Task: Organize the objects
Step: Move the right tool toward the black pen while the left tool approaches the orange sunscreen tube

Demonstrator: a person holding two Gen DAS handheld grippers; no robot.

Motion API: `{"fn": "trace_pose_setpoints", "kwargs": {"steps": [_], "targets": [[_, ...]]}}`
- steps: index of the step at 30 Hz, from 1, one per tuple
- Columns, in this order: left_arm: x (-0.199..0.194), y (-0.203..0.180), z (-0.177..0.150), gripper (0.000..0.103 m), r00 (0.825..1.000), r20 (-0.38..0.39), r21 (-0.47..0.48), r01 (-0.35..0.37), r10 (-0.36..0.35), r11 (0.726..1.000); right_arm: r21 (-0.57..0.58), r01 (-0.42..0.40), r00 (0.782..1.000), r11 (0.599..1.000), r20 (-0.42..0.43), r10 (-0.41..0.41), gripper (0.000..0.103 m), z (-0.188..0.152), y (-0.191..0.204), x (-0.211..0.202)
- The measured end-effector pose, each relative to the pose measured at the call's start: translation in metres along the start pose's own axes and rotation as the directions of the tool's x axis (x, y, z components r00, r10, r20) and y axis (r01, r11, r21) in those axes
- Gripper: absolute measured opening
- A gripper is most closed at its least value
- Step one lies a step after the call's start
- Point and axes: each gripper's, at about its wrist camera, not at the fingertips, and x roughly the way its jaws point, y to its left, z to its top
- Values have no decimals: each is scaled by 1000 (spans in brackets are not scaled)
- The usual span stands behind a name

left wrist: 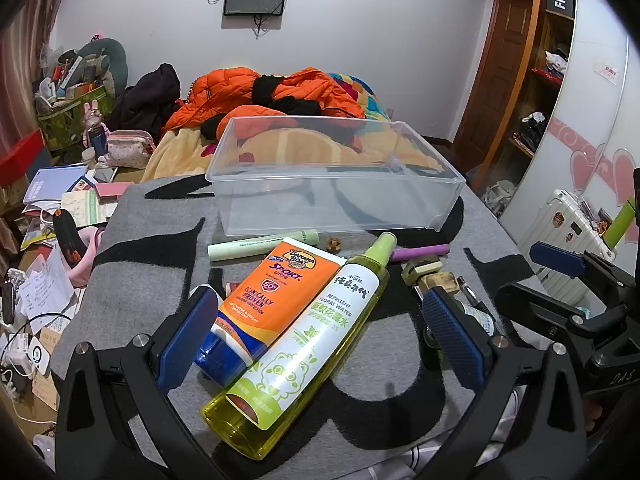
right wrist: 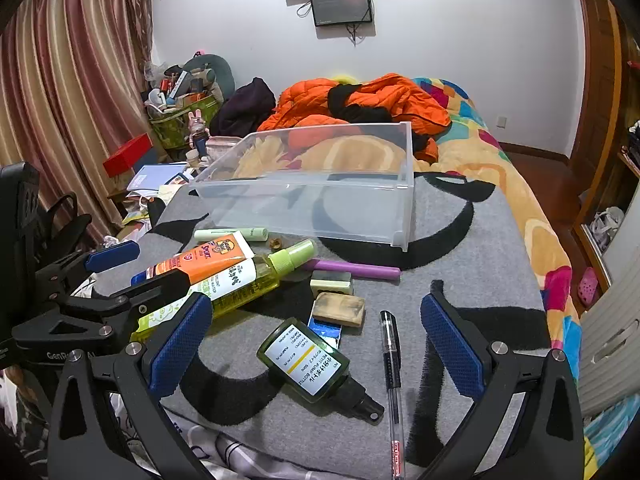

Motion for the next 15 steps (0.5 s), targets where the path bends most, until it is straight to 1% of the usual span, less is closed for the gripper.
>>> {"fn": "trace_pose_setpoints", "kwargs": {"steps": [15], "targets": [[2,0,0,103,1000,-6,-10,7,-7,1000,5,-2,1000,1000,0,2,103,0,-2,0]]}}
